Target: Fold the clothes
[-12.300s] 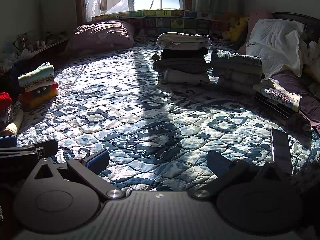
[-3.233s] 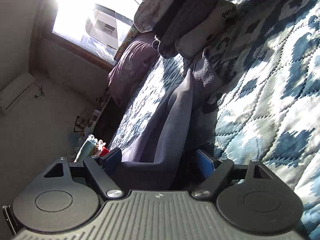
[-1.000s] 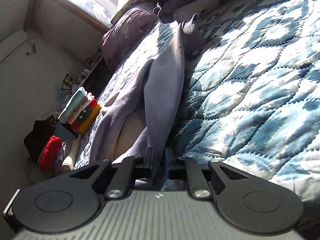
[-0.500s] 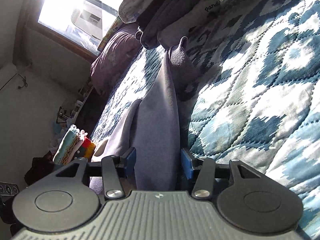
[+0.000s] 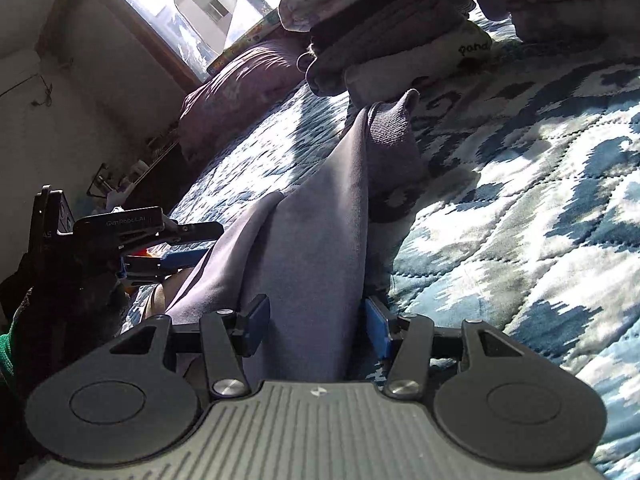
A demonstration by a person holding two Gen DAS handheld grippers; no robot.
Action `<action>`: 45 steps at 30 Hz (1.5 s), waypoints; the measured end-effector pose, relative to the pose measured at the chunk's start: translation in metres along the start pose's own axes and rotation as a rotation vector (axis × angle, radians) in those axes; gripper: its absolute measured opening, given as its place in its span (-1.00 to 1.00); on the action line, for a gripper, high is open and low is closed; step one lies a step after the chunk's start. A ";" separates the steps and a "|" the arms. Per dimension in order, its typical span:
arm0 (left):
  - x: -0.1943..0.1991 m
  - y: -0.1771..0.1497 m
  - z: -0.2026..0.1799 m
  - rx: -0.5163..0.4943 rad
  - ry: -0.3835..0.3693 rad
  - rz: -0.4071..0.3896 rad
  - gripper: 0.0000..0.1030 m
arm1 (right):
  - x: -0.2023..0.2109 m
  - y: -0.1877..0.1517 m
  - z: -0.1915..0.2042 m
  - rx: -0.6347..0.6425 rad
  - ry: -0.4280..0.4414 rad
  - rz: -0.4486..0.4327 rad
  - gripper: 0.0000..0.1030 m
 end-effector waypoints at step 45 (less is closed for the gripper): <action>0.228 -0.109 0.181 -0.017 0.602 -0.248 -1.00 | 0.005 -0.011 -0.005 -0.012 -0.041 -0.043 -0.91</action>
Point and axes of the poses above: each gripper's, at about its wrist camera, not at the fingertips, and x roughly against the way its jaws point, z to its left, y to its top, the point moved 7 cm from there along -x, roughly the way its jaws point, and after that the axes turned 1 degree about x, right-handed, at the moved point
